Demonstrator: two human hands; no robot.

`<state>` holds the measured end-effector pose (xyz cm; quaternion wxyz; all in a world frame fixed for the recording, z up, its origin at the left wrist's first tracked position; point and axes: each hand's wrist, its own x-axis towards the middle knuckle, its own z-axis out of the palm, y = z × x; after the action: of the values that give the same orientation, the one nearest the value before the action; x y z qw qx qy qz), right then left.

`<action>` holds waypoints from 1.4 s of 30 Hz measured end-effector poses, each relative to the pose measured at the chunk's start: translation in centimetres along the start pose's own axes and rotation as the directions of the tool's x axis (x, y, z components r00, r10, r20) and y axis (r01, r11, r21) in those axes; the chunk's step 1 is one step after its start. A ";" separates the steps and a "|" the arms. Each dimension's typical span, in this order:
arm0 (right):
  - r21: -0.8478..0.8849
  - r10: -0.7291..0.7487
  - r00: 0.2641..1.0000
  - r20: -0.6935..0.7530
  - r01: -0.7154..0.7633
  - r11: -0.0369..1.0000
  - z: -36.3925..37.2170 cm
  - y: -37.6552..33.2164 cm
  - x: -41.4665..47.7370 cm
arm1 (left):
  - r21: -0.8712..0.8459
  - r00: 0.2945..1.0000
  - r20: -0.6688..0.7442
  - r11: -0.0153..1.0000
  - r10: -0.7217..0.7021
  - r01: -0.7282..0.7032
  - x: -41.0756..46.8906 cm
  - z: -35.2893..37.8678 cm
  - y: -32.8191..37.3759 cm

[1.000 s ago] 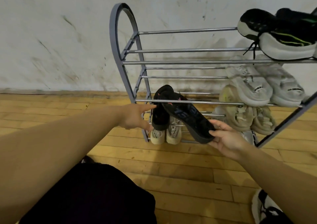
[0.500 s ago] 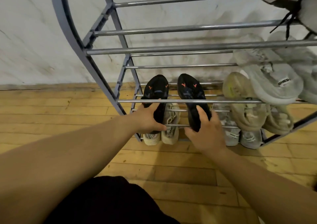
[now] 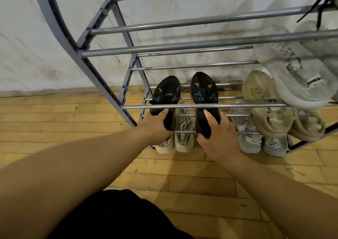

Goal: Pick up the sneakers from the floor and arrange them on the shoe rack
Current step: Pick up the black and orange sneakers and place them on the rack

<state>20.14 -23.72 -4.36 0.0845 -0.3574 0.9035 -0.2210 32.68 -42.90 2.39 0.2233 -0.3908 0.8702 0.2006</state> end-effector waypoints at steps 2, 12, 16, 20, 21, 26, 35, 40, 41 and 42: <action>0.011 0.006 1.000 0.003 -0.006 1.000 0.1 0.1 0.0 | 0.005 1.000 -0.009 1.000 -0.012 0.012 -0.1 0.1 0.0; 0.044 0.013 1.000 0.020 -0.014 0.999 0.5 0.2 0.0 | -0.062 0.976 -0.096 0.980 -0.194 0.189 0.1 0.9 -0.1; 0.045 0.012 1.000 0.023 -0.013 0.999 0.5 0.2 0.0 | -0.055 0.980 -0.095 0.984 -0.175 0.170 -0.2 0.9 -0.6; 0.031 0.006 0.999 0.035 -0.007 0.999 0.6 0.4 0.0 | -0.008 0.990 -0.086 0.993 -0.115 0.115 -0.8 0.7 -0.8; 0.033 0.008 0.999 0.034 -0.010 0.999 0.6 0.4 0.0 | -0.010 0.992 -0.076 0.995 -0.099 0.098 -0.9 0.6 -0.9; 0.038 0.017 0.999 0.043 -0.019 0.999 0.7 0.1 -0.1 | -0.056 0.998 -0.057 0.998 -0.025 0.022 -1.1 0.2 -2.0; 0.003 -0.094 0.993 0.068 0.094 0.996 0.8 -1.1 1.2 | -0.031 0.999 -0.021 0.998 0.047 -0.048 -0.7 0.1 -3.0; 0.052 -0.197 0.968 0.153 0.191 0.980 1.8 -4.6 1.1 | -0.017 0.998 -0.016 0.998 0.060 -0.061 -0.7 0.0 -3.3; 0.059 -0.215 0.966 0.147 0.208 0.976 1.9 -5.1 1.0 | -0.015 0.998 -0.013 0.998 0.059 -0.059 -0.7 0.0 -3.4; 0.055 -0.221 0.965 0.143 0.215 0.975 1.9 -5.5 1.0 | -0.014 0.998 -0.012 0.998 0.058 -0.058 -0.7 -0.1 -3.4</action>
<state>23.34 -28.56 -3.52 0.1333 -0.4682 0.8455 -0.2193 35.70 -44.65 2.19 0.2094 -0.3682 0.8809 0.2110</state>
